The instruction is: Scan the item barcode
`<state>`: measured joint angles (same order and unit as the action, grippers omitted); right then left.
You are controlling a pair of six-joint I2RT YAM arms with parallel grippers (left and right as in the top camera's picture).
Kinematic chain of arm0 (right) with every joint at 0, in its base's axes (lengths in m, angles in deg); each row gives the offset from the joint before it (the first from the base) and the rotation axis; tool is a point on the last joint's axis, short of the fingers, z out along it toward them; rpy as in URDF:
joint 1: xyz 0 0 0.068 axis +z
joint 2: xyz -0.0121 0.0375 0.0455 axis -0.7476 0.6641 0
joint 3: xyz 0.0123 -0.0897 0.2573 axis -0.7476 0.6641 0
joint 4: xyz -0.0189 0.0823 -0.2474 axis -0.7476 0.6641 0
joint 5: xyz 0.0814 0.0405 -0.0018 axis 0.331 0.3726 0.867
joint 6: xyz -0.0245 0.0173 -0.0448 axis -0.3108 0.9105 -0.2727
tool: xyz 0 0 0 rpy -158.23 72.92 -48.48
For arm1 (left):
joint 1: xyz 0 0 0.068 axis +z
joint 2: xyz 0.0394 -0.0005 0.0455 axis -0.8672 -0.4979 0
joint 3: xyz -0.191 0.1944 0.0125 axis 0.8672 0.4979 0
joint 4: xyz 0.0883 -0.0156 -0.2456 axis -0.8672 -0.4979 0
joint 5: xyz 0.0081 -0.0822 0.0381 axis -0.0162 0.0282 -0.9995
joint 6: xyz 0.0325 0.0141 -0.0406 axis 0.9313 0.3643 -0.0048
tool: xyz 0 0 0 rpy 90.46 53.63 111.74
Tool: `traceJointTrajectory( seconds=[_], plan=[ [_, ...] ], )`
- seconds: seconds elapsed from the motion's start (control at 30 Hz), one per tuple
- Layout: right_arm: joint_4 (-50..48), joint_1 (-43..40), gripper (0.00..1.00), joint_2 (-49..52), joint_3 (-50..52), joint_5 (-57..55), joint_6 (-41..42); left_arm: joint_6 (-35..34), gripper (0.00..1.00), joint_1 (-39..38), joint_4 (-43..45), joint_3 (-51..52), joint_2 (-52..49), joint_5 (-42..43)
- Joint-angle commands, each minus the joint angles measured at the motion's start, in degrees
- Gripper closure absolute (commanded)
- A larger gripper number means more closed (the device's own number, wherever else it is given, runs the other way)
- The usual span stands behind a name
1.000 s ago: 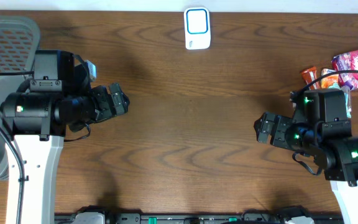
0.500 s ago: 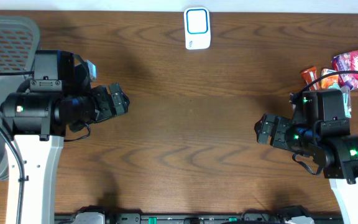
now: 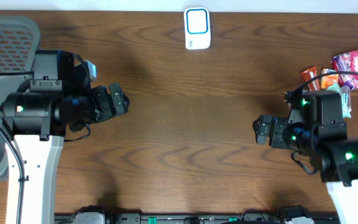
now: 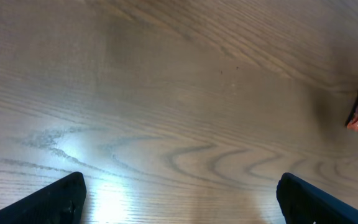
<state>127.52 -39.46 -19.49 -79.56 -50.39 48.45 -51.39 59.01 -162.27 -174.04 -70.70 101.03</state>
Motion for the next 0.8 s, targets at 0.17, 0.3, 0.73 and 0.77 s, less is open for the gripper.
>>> traceJointTrajectory(
  seconds=[0.17,0.3,0.73,0.77],
  plan=[
    [-18.9,0.4,0.01,-16.8,18.6,0.8,-4.6,0.1,0.02,0.3,-0.2,-0.6,0.1,-0.2],
    [-28.4,-0.3,0.01,-25.5,27.4,1.8,-4.8,0.1,0.02,0.3,-0.2,-0.6,0.1,-0.2],
    [-54.6,-6.1,0.01,-46.9,50.9,10.2,-11.2,0.1,0.02,0.3,-0.2,-0.6,0.1,-0.2],
    [-56.4,-6.2,0.01,-47.7,52.2,10.2,-11.2,0.1,0.02,0.3,-0.2,-0.6,0.1,-0.2]
  ],
)
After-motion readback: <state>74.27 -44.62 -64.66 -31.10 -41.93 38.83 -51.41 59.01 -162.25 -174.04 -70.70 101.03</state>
